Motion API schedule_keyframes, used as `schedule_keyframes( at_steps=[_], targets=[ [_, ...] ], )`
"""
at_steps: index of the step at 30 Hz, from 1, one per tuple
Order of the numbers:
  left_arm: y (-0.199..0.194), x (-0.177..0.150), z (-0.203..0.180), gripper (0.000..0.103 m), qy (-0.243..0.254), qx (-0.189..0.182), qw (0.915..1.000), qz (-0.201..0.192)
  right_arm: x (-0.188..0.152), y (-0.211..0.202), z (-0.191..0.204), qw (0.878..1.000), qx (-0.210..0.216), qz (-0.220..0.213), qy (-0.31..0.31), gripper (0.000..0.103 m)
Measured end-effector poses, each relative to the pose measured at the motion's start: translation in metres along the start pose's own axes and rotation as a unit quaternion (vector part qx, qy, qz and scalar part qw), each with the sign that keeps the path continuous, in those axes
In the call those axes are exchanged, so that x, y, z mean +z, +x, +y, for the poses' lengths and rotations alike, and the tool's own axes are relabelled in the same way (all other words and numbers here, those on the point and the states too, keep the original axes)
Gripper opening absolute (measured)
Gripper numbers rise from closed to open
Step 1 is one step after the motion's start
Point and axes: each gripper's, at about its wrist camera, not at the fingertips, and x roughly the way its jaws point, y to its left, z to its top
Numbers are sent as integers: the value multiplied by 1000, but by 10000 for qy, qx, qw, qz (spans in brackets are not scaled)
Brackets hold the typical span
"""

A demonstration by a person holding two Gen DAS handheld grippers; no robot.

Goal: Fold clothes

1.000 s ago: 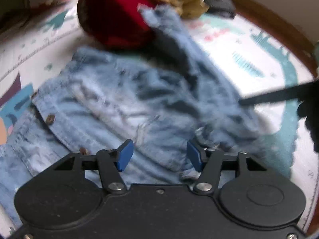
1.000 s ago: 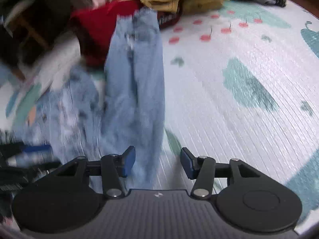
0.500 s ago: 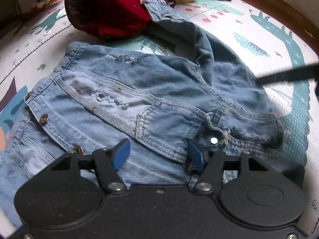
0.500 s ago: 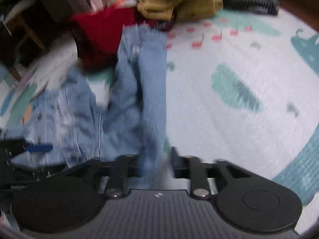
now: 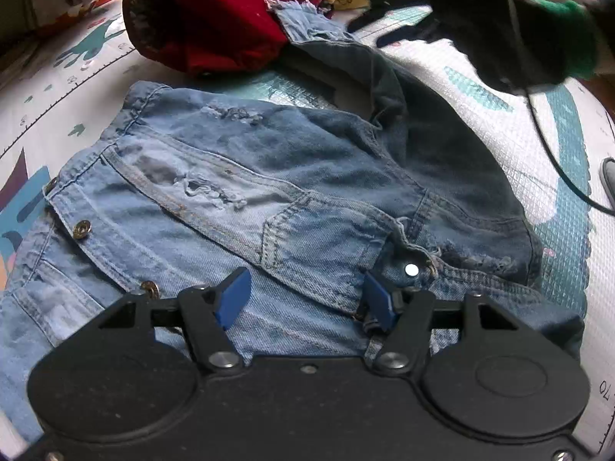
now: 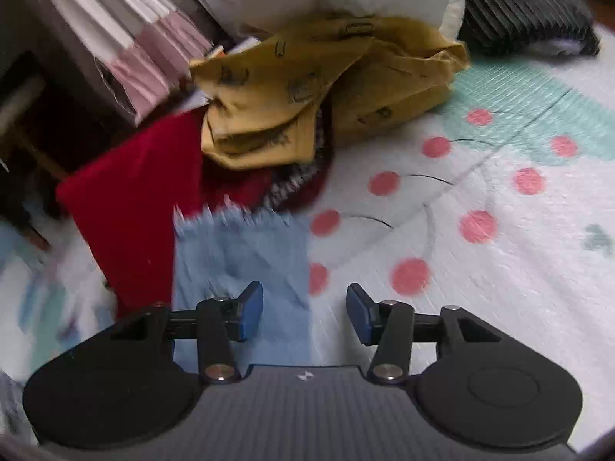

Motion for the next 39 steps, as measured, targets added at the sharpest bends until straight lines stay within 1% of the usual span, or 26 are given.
schedule_keyframes(
  at_steps=[2,4,6,8,9,10,11,12,13,14,16,17,21,23,25,26,27,28,29,30,31,33,34,36,38,39],
  targets=[
    [0,0,0,64,22,-7,10000,0,2,9,3,9996,216,158,-86,8],
    [1,1,0,64,33,-13,10000,11,1,13,10,9986,316,293,-315,4],
    [2,2,0,64,36,-12,10000,45,2,-1,8,9995,293,6,-102,4],
    [2,3,0,64,29,-11,10000,75,7,-27,-1,9985,76,-504,199,4],
    [2,4,0,64,-2,-13,10000,75,10,-41,-7,9971,-50,-704,295,5],
    [2,4,0,64,-42,-16,10000,73,11,-48,-13,9969,-152,-727,257,5],
    [3,5,0,65,-70,-17,9999,79,11,-49,-14,9975,-394,-590,-39,7],
    [3,5,-1,65,-61,-10,9999,92,11,-48,-14,9953,-745,-435,-438,16],
    [3,6,-1,65,-37,0,9999,107,10,-46,-13,9899,-1109,-292,-834,38],
    [3,6,-2,65,-41,1,9999,114,9,-50,-13,9854,-1274,-334,-1079,44],
    [3,5,-1,65,-66,-16,9999,105,6,-63,-14,9781,-1401,-610,-1414,44],
    [3,5,-1,65,-68,-25,9999,102,2,-69,-10,9749,-1349,-691,-1629,44],
    [3,7,0,65,-89,-61,9998,138,-24,-71,19,9642,-798,-604,-2455,44],
    [-2,8,3,65,-231,-130,9995,147,-49,-61,41,9506,-502,-278,-3051,42],
    [-14,7,9,65,-489,-271,9983,146,-75,-43,55,9256,-730,79,-3713,43],
    [-27,4,13,65,-631,-300,9975,90,-88,-33,61,9101,-889,260,-4040,46],
    [-42,0,18,65,-778,-310,9965,7,-90,-30,64,9053,-1166,224,-4079,52],
    [-57,-5,25,65,-898,-295,9955,-81,-84,-30,62,9109,-1373,224,-3886,53],
    [-77,-14,37,65,-1048,-193,9941,-221,-76,-34,59,9232,-1305,212,-3609,53],
    [-96,-25,50,65,-1218,-18,9920,-342,-74,-38,64,9278,-1173,167,-3538,53],
    [-116,-38,66,65,-1447,244,9882,-450,-76,-41,71,9274,-1064,127,-3583,53],
    [-158,-66,100,65,-1953,830,9749,-671,-80,-47,86,9263,-844,48,-3673,53],
    [-178,-84,118,65,-2295,1159,9630,-802,-84,-50,96,9247,-775,-7,-3728,53],
    [-209,-122,145,64,-3018,1672,9332,-1008,-102,-52,121,9237,-596,-98,-3783,53],
    [-231,-162,156,63,-3724,1952,9000,-1151,-127,-59,152,9205,-273,-131,-3897,53],
    [-236,-179,155,63,-3935,2016,8890,-1189,-143,-63,169,9157,-42,-125,-4016,53]
  ],
)
